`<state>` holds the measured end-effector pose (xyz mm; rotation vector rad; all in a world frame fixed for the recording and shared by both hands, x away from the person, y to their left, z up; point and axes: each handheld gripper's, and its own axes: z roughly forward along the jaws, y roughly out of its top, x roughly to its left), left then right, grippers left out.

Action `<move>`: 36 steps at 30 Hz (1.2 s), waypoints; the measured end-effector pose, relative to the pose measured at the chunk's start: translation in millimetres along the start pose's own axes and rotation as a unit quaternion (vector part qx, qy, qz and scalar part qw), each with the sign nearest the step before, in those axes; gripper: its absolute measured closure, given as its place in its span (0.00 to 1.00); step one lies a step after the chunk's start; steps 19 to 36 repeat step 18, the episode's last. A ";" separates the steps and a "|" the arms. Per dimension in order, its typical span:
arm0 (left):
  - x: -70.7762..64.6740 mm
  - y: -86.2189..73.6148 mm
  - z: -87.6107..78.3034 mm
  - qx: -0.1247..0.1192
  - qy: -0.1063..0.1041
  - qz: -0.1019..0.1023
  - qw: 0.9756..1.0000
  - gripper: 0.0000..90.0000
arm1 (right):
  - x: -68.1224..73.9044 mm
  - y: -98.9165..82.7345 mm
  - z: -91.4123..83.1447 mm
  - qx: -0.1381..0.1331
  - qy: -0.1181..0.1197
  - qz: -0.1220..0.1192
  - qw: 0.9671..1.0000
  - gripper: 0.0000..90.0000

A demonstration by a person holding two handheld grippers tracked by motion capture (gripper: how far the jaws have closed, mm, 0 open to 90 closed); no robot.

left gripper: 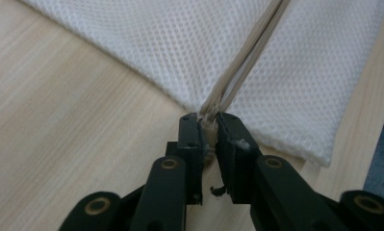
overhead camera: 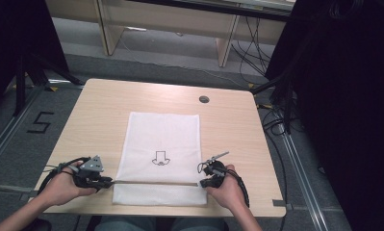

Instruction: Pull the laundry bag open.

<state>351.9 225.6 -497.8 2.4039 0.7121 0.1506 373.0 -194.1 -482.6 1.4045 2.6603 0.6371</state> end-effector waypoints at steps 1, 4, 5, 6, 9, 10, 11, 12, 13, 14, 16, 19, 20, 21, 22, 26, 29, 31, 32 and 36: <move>2.6 0.5 -3.0 0.012 -0.001 0.021 1.000 0.84 | 0.3 -0.3 -0.5 0.000 0.004 0.001 1.000 0.97; 2.0 2.8 -6.3 -0.072 0.001 -0.052 0.996 0.67 | 0.3 -0.4 -1.7 0.003 0.007 0.012 1.000 0.82; 3.1 3.4 -8.0 -0.099 0.005 -0.069 0.993 0.63 | 2.4 -1.0 -3.1 -0.005 0.010 0.011 1.000 0.79; 6.0 3.6 -9.7 -0.122 0.013 -0.073 0.990 0.59 | 4.0 -1.2 -4.3 -0.014 0.016 0.001 1.000 0.79; 14.2 3.8 -13.5 -0.166 0.038 -0.091 0.981 0.51 | 8.1 0.6 -11.5 -0.031 0.006 0.008 0.999 0.76; 15.2 3.8 -14.2 -0.170 0.044 -0.098 0.980 0.49 | 8.5 2.4 -14.4 -0.052 0.002 -0.004 0.999 0.74; 16.6 3.5 -14.6 -0.173 0.049 -0.097 0.979 0.48 | 8.9 3.6 -16.6 -0.061 0.002 -0.006 0.998 0.73; 18.0 3.6 -15.8 -0.175 0.057 -0.094 0.978 0.47 | 9.6 4.3 -18.5 -0.064 0.000 0.000 0.998 0.71; 19.5 3.3 -15.3 -0.185 0.060 -0.102 0.976 0.46 | 8.8 4.9 -19.5 -0.081 -0.002 -0.015 0.997 0.71; 21.2 2.9 -16.1 -0.183 0.066 -0.103 0.976 0.45 | 10.2 5.2 -21.1 -0.083 0.000 -0.011 0.996 0.70; 25.0 1.1 -16.7 -0.183 0.086 -0.112 0.973 0.44 | 11.6 5.3 -22.3 -0.086 -0.003 -0.005 0.996 0.70; 30.2 -1.7 -17.5 -0.175 0.099 -0.121 0.972 0.43 | 10.9 6.0 -19.9 -0.104 -0.005 -0.018 0.994 0.68; 30.2 -1.7 -17.5 -0.175 0.099 -0.121 0.972 0.43 | 10.9 6.0 -19.9 -0.104 -0.005 -0.018 0.994 0.68; 30.2 -1.7 -17.5 -0.175 0.099 -0.121 0.972 0.43 | 10.9 6.0 -19.9 -0.104 -0.005 -0.018 0.994 0.68; 30.2 -1.7 -17.5 -0.175 0.099 -0.121 0.972 0.43 | 10.9 6.0 -19.9 -0.104 -0.005 -0.018 0.994 0.68; 30.2 -1.7 -17.5 -0.175 0.099 -0.121 0.972 0.43 | 10.9 6.0 -19.9 -0.104 -0.005 -0.018 0.994 0.68; 30.2 -1.7 -17.5 -0.175 0.099 -0.121 0.972 0.43 | 10.9 6.0 -19.9 -0.104 -0.005 -0.018 0.994 0.68; 30.2 -1.7 -17.5 -0.175 0.099 -0.121 0.972 0.43 | 10.9 6.0 -19.9 -0.104 -0.005 -0.018 0.994 0.68; 30.2 -1.7 -17.5 -0.175 0.099 -0.121 0.972 0.43 | 10.9 6.0 -19.9 -0.104 -0.005 -0.018 0.994 0.68; 30.2 -1.7 -17.5 -0.175 0.099 -0.121 0.972 0.43 | 10.9 6.0 -19.9 -0.104 -0.005 -0.018 0.994 0.68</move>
